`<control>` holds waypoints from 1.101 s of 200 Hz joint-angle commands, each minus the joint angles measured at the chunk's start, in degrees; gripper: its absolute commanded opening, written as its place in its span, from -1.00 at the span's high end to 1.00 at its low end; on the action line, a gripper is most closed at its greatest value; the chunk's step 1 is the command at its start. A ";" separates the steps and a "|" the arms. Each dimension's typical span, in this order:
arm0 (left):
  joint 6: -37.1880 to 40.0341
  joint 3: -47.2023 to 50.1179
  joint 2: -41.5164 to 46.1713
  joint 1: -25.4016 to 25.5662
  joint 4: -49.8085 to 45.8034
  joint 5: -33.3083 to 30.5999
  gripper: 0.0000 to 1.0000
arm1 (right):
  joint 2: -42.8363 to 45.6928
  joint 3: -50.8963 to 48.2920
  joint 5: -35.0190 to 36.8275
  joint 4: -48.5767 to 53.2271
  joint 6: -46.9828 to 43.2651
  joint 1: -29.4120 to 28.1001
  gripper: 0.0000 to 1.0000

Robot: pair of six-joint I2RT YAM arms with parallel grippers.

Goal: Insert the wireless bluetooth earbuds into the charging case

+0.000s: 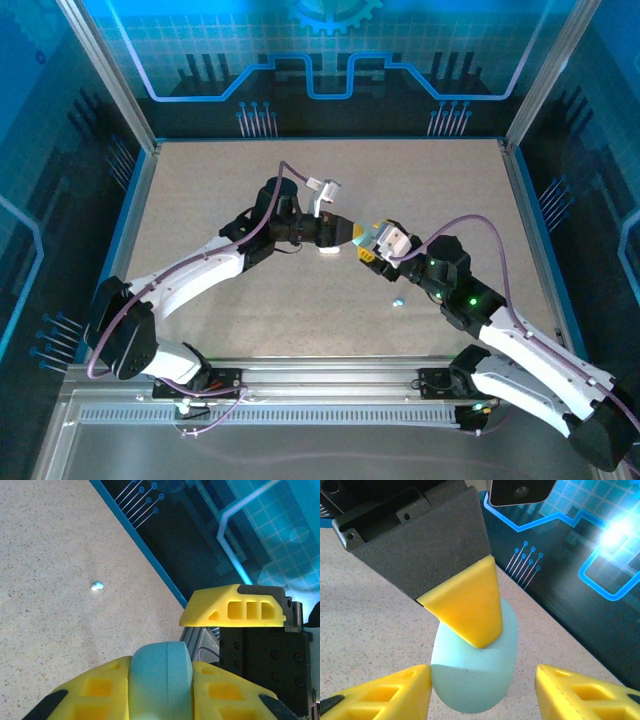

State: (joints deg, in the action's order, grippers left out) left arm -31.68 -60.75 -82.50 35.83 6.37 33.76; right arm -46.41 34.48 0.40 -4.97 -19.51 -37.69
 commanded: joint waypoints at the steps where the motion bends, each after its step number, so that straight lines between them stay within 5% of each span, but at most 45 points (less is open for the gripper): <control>1: -1.43 -1.99 0.45 0.03 1.01 2.09 0.60 | -0.43 0.06 0.06 -3.55 0.82 1.30 -0.13; 119: -2.16 -0.69 1.37 0.04 3.45 3.58 0.57 | -2.10 0.49 -1.90 -4.43 3.01 2.09 -0.08; 151: -2.20 -0.04 1.14 0.09 4.09 4.01 0.54 | -1.97 0.26 -1.45 -4.85 2.76 2.10 0.12; 184: -1.06 1.00 1.81 0.11 5.87 4.47 0.36 | -1.75 1.28 -4.88 -2.97 4.39 3.26 0.24; 220: 7.91 3.27 4.14 0.03 7.74 6.82 -0.10 | -2.94 5.25 -20.16 3.59 8.48 7.57 0.28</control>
State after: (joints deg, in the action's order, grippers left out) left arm -31.24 -59.18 -81.67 35.68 10.61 35.81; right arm -48.73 35.55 -8.40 -5.21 -14.35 -32.80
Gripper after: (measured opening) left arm 0.503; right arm 0.375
